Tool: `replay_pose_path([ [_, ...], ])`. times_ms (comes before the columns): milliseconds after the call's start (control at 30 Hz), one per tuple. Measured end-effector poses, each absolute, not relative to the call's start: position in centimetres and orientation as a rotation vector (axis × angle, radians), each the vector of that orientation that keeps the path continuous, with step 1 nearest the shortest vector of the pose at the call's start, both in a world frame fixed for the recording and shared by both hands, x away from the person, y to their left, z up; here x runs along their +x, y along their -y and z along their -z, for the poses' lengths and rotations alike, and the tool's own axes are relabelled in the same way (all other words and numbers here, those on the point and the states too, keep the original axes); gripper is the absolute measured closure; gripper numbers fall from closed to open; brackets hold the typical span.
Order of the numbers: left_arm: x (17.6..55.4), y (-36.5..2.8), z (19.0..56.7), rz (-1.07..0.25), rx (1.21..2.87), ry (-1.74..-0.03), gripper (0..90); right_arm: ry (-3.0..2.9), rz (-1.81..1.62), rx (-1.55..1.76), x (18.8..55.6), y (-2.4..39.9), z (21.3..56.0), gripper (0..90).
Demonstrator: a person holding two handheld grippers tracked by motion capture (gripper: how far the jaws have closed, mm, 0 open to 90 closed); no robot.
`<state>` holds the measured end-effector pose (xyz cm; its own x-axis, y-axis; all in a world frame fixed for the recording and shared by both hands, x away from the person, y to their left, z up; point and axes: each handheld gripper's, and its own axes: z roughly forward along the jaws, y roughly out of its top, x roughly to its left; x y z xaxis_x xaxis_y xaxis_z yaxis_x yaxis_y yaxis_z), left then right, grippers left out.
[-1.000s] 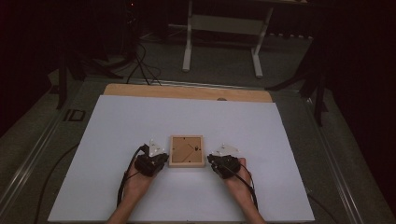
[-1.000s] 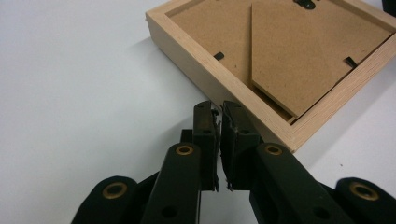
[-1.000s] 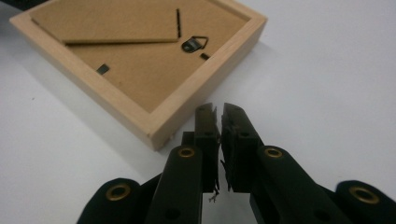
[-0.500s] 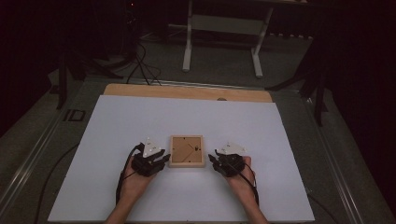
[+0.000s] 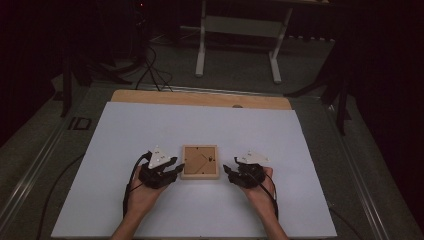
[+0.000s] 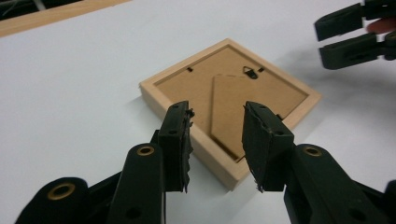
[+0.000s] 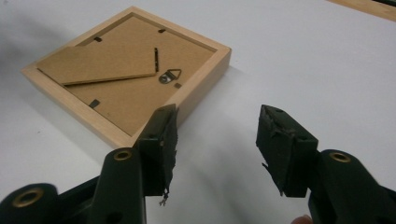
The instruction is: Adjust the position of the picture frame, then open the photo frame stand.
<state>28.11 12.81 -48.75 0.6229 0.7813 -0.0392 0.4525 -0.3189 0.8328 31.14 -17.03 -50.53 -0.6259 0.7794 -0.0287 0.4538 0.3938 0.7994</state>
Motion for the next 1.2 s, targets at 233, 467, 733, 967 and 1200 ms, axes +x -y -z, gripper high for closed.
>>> replay_pose_path([
  [233,28.1,-12.4,48.5,-0.445,1.976,-0.959,58.6,-2.238,-1.120,1.069,31.1,17.2,50.4,46.5],
  [467,28.1,-12.2,48.5,-0.439,1.982,-0.964,55.8,-2.263,-1.135,1.037,30.8,16.8,50.5,47.1],
  [733,28.1,-12.0,48.2,-0.452,1.970,-0.985,48.7,-2.305,-1.166,1.004,30.7,16.4,50.9,55.4],
  [967,28.5,-11.3,48.2,-0.454,1.996,-0.975,46.2,-2.338,-1.185,0.923,30.2,15.5,51.1,69.0],
  [1200,29.4,-10.3,48.2,-0.454,2.045,-0.954,46.3,-2.365,-1.200,0.894,30.1,14.7,51.5,85.8],
])
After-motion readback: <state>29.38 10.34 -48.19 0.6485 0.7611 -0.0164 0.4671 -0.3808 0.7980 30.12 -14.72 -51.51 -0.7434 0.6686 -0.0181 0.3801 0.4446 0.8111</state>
